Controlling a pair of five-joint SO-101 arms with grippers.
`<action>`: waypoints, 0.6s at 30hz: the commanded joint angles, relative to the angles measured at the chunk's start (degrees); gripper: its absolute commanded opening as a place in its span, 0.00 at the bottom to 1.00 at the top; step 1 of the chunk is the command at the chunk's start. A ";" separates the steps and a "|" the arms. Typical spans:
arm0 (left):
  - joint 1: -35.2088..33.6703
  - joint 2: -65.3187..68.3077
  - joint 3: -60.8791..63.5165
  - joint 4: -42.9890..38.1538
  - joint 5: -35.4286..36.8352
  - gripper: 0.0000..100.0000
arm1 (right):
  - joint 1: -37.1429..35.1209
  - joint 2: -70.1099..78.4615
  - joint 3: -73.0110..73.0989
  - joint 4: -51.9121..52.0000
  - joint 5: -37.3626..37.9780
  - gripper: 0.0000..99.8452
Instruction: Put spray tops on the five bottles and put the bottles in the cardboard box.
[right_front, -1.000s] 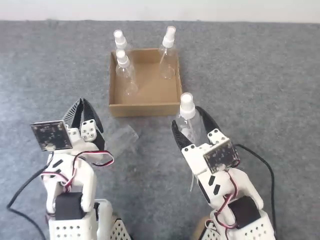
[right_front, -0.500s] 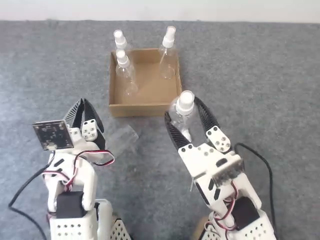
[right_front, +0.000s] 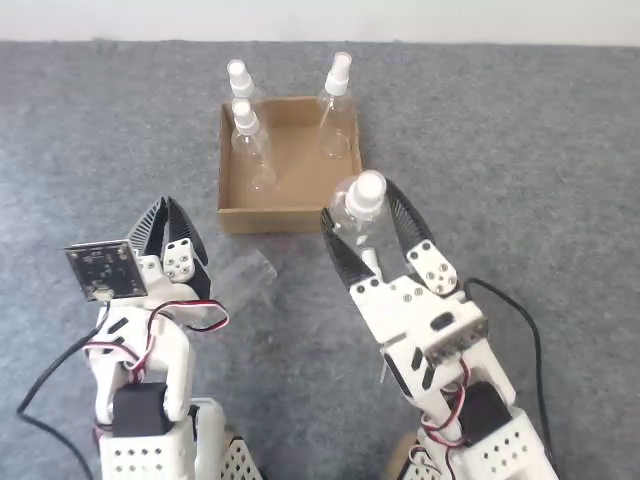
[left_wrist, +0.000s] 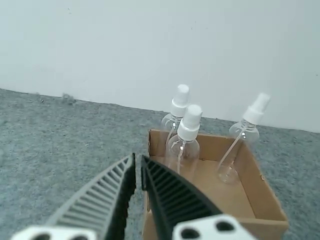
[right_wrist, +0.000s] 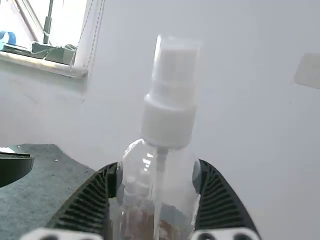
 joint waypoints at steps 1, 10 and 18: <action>-0.18 -0.79 -0.84 -1.67 0.35 0.01 | -0.31 12.79 -9.32 -5.14 0.26 0.01; -0.26 -0.79 -0.84 -1.67 0.35 0.01 | -0.22 39.16 -21.89 -15.78 0.62 0.01; -5.10 -0.79 -1.01 -2.02 0.62 0.01 | 3.12 60.35 -30.07 -28.53 0.26 0.01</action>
